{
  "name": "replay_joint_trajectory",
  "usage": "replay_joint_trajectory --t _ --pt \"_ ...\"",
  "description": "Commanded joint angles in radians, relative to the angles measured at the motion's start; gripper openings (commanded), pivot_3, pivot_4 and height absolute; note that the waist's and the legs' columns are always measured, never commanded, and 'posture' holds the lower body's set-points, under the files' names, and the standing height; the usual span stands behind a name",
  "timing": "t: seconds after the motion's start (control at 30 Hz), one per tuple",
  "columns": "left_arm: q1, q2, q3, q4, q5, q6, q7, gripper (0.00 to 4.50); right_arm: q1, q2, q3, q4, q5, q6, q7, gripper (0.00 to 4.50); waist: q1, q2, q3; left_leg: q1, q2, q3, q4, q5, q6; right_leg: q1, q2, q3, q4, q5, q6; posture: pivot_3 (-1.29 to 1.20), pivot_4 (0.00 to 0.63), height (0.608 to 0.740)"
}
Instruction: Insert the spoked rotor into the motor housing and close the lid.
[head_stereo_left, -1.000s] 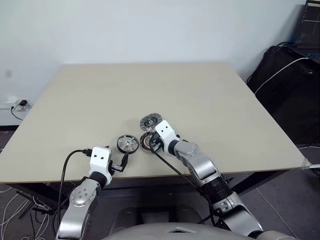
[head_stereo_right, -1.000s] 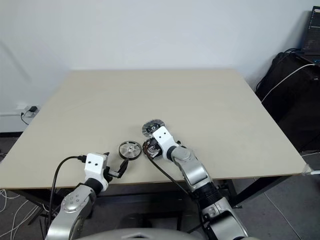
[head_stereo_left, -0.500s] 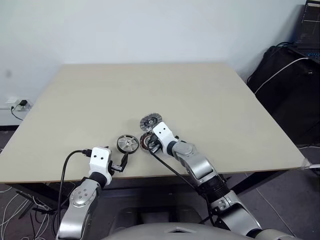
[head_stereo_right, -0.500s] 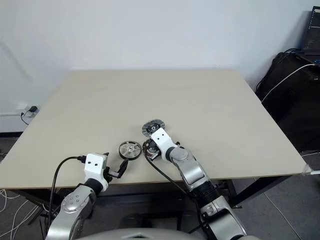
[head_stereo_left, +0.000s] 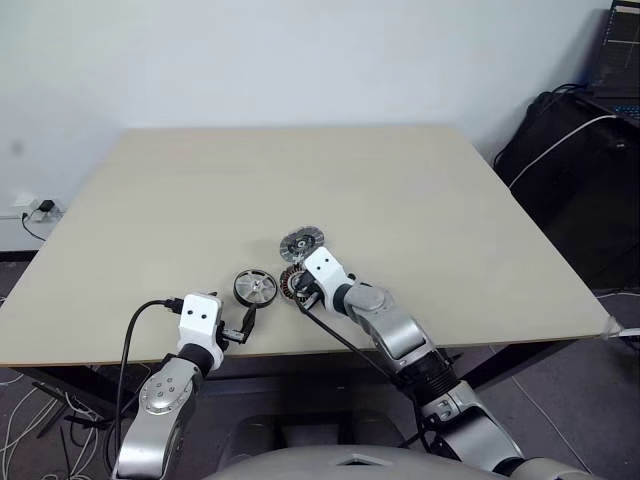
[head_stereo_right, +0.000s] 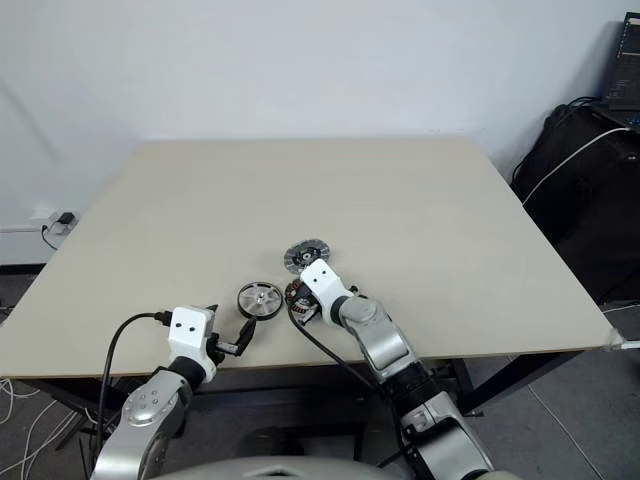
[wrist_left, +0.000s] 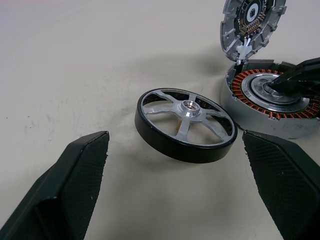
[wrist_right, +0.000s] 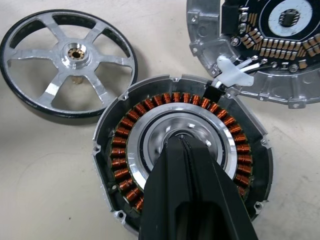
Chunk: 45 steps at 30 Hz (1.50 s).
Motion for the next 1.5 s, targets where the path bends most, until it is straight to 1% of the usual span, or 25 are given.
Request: replay_joint_trajectory --t 0.03,0.13,0.37,0.6,1.23,1.37,1.47,1.5 --pt "-0.008 -0.004 0.008 -0.025 -0.004 -0.028 0.000 4.50 -0.006 -0.002 0.015 -0.040 0.007 -0.006 0.030 0.02 0.000 0.000 0.000 0.000 0.000 0.000 0.000 0.000 0.000 0.000 0.000 0.000 0.000 0.000 0.000 0.00 0.000 0.740" --pt "-0.007 -0.004 0.009 -0.025 -0.005 -0.028 -0.001 4.50 -0.002 -0.004 0.018 -0.041 0.005 -0.007 0.036 0.02 0.000 0.000 0.000 0.000 0.000 0.000 0.000 0.000 0.000 0.000 0.000 0.000 0.000 0.000 0.000 0.00 0.000 0.740" --pt "-0.005 -0.004 0.009 -0.023 -0.006 -0.031 -0.003 4.50 -0.009 0.019 -0.024 -0.022 0.004 -0.033 -0.023 0.02 0.000 0.000 0.000 0.000 0.000 0.000 0.000 0.000 0.000 0.000 0.000 0.000 0.000 0.000 0.000 0.00 0.000 0.740" --pt "-0.004 -0.006 0.007 -0.024 -0.005 -0.033 -0.003 4.50 -0.019 0.031 -0.032 0.004 0.001 -0.046 -0.051 0.02 0.000 0.000 0.000 0.000 0.000 0.000 0.000 0.000 0.000 0.000 0.000 0.000 0.000 0.000 0.000 0.00 0.000 0.740" --pt "0.003 -0.010 0.007 -0.036 -0.007 -0.027 0.001 4.50 -0.034 0.049 -0.047 0.040 0.006 -0.087 -0.078 0.02 -0.001 0.000 0.000 0.000 0.000 0.000 0.000 0.000 0.000 0.000 0.000 0.000 0.000 0.000 -0.001 0.00 0.000 0.740" --pt "0.007 -0.044 0.028 -0.037 -0.033 -0.019 0.025 4.50 -0.001 0.045 -0.077 -0.043 0.049 -0.115 -0.045 0.02 -0.001 0.000 0.000 0.000 0.000 0.000 0.000 0.000 0.000 0.000 0.000 0.001 0.000 0.000 -0.001 0.00 0.000 0.740" --pt "-0.010 -0.130 0.088 -0.016 -0.098 -0.005 0.088 4.50 0.043 0.018 -0.097 -0.143 0.088 -0.106 -0.006 0.02 0.002 0.000 0.001 -0.001 0.000 -0.001 -0.001 0.000 0.000 0.000 0.000 0.001 0.000 0.000 -0.001 0.00 0.000 0.740" --pt "-0.014 -0.164 0.104 -0.019 -0.117 0.031 0.120 4.50 0.060 0.004 -0.102 -0.178 0.097 -0.099 0.005 0.02 0.003 0.000 0.001 -0.001 0.000 -0.001 -0.001 0.000 0.000 0.000 0.000 0.001 -0.001 0.000 -0.001 0.00 0.000 0.740"
